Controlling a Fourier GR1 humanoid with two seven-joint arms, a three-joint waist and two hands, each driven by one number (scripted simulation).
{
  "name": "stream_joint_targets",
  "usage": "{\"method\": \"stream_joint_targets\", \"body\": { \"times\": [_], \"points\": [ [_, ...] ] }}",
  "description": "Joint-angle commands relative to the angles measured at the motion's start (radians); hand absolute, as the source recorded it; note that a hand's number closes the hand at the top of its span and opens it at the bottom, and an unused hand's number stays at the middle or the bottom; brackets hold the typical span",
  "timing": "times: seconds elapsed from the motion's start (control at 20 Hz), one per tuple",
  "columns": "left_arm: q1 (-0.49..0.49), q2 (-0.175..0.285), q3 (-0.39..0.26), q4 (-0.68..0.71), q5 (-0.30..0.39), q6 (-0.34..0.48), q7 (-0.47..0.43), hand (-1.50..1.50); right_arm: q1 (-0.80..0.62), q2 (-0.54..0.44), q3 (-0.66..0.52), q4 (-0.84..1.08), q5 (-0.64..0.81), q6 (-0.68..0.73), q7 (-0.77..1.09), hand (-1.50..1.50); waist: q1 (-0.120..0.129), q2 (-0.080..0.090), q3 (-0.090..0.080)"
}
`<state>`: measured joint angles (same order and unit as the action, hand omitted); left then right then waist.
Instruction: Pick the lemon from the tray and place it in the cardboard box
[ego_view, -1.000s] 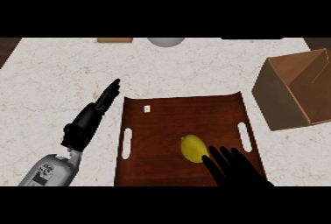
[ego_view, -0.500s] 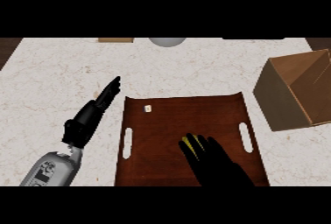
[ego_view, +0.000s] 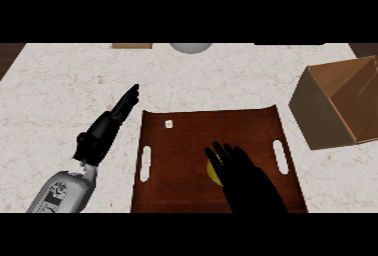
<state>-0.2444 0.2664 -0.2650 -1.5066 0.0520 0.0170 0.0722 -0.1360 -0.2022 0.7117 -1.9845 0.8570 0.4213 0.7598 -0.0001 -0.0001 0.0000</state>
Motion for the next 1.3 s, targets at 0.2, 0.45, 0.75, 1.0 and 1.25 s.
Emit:
{"method": "stream_joint_targets", "body": {
  "times": [0.2, 0.45, 0.75, 1.0, 1.25],
  "points": [
    [0.006, -0.053, 0.054, 0.047, -0.060, -0.057, -0.044, 0.00, 0.007, 0.024, -0.048, 0.036, 0.071, -0.012, -0.120, -1.50, -0.002, 0.000, 0.000],
    [0.006, -0.080, 0.083, 0.058, -0.082, -0.079, -0.050, 0.00, 0.079, 0.041, 0.001, 0.041, 0.128, -0.015, -0.120, -1.50, -0.003, 0.000, 0.000],
    [0.026, -0.081, 0.105, 0.013, -0.084, -0.122, -0.016, 0.00, 0.006, 0.093, -0.075, 0.125, 0.103, 0.087, -0.137, -1.50, 0.000, 0.000, 0.000],
    [0.000, -0.132, 0.101, 0.007, -0.136, -0.091, 0.025, 0.00, 0.037, 0.128, -0.043, 0.299, 0.198, -0.078, -0.207, -1.50, 0.000, 0.000, 0.000],
    [0.008, -0.139, 0.134, 0.015, -0.138, -0.126, 0.008, 0.00, 0.085, 0.144, -0.012, 0.257, 0.231, -0.044, -0.187, -1.50, -0.002, 0.000, 0.000]
  ]
}}
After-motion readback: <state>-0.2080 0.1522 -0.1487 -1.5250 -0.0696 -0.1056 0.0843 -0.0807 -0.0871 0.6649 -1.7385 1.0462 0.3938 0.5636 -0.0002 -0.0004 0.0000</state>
